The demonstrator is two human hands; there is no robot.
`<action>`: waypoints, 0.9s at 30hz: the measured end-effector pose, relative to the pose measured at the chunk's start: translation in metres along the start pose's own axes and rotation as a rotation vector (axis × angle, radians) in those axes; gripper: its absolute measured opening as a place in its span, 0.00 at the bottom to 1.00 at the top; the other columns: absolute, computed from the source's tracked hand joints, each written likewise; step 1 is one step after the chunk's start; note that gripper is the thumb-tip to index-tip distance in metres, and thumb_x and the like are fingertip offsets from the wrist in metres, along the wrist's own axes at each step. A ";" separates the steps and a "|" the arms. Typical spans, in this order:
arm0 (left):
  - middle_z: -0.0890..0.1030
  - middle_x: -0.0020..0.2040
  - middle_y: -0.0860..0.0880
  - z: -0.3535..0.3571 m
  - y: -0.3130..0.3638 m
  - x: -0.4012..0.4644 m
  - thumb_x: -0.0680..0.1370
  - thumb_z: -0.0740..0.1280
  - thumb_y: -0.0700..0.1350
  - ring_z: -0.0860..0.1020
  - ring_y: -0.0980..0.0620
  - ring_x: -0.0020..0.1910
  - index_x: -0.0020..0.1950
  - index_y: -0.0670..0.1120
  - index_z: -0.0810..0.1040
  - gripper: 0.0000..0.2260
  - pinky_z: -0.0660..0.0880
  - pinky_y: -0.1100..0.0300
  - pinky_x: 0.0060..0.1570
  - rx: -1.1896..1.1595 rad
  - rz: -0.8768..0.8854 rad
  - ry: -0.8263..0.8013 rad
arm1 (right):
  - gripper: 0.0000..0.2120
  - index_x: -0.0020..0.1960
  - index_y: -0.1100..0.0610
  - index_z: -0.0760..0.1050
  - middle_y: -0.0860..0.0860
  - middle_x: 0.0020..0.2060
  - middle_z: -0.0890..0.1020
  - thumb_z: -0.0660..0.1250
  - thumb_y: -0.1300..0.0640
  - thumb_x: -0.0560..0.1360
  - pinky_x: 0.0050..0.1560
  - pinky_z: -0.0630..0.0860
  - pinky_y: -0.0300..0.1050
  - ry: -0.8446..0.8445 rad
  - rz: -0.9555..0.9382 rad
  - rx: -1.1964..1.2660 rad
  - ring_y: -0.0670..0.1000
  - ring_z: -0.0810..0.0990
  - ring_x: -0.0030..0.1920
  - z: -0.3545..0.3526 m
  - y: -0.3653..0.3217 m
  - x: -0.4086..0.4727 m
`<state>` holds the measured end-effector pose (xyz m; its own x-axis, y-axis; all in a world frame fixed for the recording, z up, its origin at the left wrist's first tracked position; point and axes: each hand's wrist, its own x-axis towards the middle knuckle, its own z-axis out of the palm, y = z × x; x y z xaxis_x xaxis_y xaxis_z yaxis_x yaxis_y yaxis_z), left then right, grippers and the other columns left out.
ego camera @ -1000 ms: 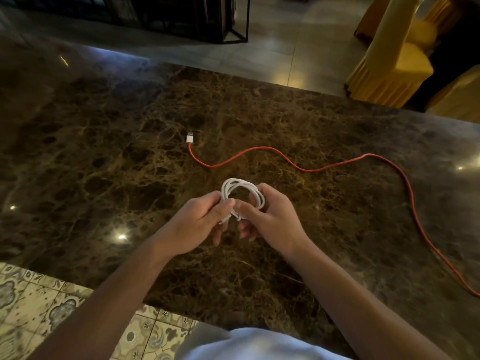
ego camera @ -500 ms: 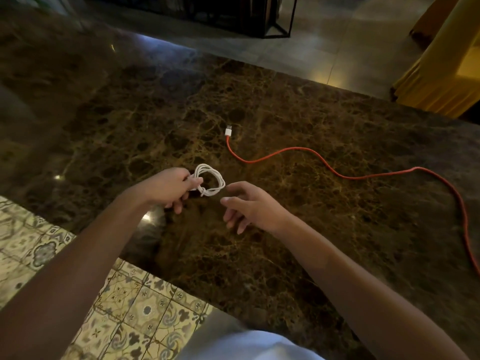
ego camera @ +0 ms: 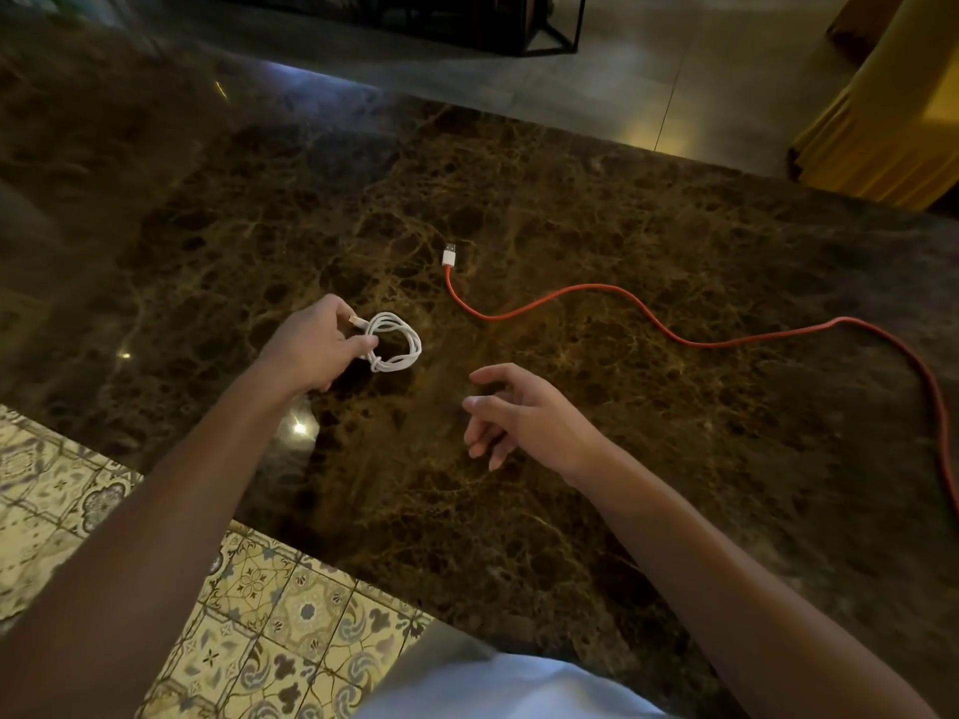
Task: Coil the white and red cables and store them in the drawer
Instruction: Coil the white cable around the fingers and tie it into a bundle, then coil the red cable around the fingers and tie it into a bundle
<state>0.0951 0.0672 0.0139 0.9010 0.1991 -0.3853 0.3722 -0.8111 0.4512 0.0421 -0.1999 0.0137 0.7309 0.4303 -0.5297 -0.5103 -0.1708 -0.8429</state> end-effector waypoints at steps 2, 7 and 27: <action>0.85 0.41 0.46 -0.001 -0.003 0.001 0.82 0.71 0.51 0.80 0.49 0.31 0.69 0.48 0.72 0.18 0.74 0.57 0.32 -0.006 -0.012 0.016 | 0.21 0.73 0.58 0.68 0.59 0.43 0.85 0.68 0.58 0.83 0.40 0.82 0.50 -0.001 0.001 0.011 0.58 0.84 0.43 0.000 0.001 0.000; 0.85 0.44 0.44 -0.025 -0.021 0.019 0.78 0.76 0.50 0.82 0.48 0.42 0.65 0.47 0.75 0.19 0.78 0.51 0.43 -0.071 -0.053 0.131 | 0.20 0.73 0.57 0.69 0.58 0.44 0.86 0.68 0.58 0.83 0.41 0.82 0.51 -0.006 -0.005 0.011 0.58 0.85 0.43 -0.002 0.005 -0.002; 0.83 0.50 0.44 -0.027 -0.038 -0.010 0.79 0.64 0.68 0.82 0.43 0.51 0.57 0.49 0.76 0.23 0.78 0.47 0.52 -0.111 -0.137 0.252 | 0.12 0.66 0.56 0.76 0.53 0.40 0.86 0.67 0.59 0.83 0.37 0.81 0.51 0.090 -0.132 0.002 0.54 0.85 0.40 -0.010 -0.002 -0.007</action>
<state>0.0783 0.1108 0.0219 0.8627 0.4436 -0.2429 0.5032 -0.7050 0.4997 0.0422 -0.2118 0.0179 0.8295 0.3675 -0.4207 -0.4077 -0.1165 -0.9056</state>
